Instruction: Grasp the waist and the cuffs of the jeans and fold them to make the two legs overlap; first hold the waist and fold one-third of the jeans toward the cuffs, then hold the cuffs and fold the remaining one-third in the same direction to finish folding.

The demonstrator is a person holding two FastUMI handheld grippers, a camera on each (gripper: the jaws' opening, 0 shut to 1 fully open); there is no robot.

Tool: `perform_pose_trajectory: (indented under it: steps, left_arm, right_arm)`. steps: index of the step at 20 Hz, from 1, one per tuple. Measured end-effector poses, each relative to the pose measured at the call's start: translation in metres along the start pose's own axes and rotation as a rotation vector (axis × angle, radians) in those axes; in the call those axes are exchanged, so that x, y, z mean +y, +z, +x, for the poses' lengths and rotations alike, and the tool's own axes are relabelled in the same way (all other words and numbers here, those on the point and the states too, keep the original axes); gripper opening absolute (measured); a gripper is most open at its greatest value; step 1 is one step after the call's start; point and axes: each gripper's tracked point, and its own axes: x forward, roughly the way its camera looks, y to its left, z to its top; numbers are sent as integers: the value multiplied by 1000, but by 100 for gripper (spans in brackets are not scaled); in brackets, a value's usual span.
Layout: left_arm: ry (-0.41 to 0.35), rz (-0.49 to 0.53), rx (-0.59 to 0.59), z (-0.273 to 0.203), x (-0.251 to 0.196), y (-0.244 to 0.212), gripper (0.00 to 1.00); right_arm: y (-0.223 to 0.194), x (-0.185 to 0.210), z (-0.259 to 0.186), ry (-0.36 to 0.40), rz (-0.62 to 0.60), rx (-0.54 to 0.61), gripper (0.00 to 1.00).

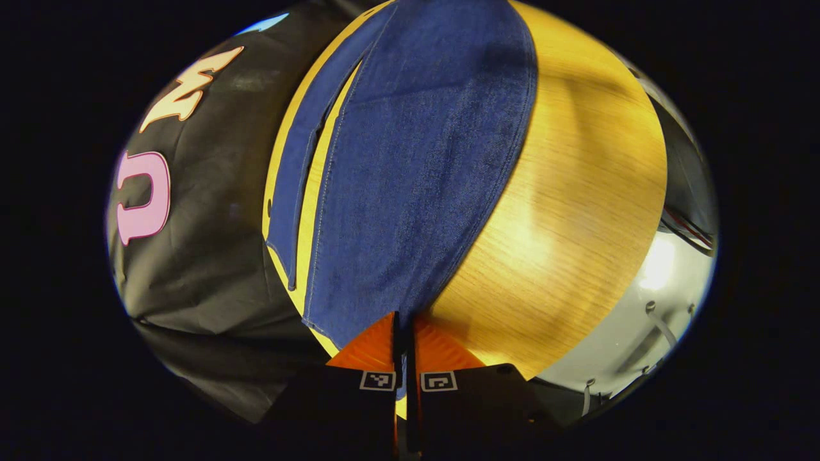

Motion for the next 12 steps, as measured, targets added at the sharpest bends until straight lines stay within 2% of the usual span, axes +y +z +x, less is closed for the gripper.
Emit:
perform_pose_trajectory:
  steps: [3, 9, 12]
  left_arm:
    - [22, 4, 11, 1, 1, 1, 0]
    - [11, -17, 28, 2, 0, 0, 0]
    - [12, -20, 32, 1, 0, 0, 0]
  right_arm:
    - [-45, 9, -11, 66, -185, 63, 99]
    - [-142, 5, -29, 167, -617, 163, 99]
    - [-183, 14, -34, 254, -791, 197, 99]
